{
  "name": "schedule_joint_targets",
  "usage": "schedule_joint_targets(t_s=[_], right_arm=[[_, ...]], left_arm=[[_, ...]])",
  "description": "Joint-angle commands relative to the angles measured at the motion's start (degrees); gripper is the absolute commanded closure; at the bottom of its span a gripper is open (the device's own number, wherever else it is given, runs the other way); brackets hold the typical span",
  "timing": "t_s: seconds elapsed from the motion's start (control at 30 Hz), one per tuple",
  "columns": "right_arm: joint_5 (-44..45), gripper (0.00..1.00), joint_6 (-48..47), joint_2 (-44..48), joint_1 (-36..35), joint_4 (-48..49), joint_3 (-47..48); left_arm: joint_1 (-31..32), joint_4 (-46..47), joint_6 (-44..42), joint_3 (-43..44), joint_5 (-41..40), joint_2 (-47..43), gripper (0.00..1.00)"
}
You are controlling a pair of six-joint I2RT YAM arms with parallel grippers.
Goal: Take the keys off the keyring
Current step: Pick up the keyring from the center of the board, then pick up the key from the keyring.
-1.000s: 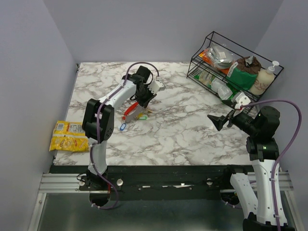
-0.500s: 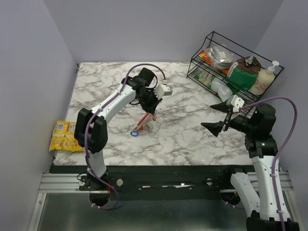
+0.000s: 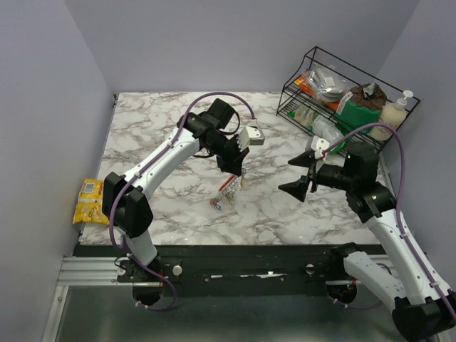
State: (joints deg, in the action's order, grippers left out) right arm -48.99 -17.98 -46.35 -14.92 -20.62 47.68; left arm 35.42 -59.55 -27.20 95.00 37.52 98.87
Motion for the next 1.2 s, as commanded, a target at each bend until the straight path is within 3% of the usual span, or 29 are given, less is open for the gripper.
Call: schedule_joint_targets(t_s=[0.0, 0.57, 1.17], right_arm=[[8.20, 0.08, -1.18, -2.08, -4.94, 2.60, 1.36], [23.41, 0.08, -1.97, -9.02, -17.16, 17.19, -3.65], [32.20, 0.08, -0.57, -13.06, -20.15, 23.17, -4.97]], left_arm=[[1.14, -1.10, 1.27, 2.82, 6.34, -2.19, 1.00], [1.32, 10.50, 17.44, 2.30, 9.59, -0.96, 1.00], [1.14, 17.71, 26.58, 0.10, 9.06, -3.51, 1.00]])
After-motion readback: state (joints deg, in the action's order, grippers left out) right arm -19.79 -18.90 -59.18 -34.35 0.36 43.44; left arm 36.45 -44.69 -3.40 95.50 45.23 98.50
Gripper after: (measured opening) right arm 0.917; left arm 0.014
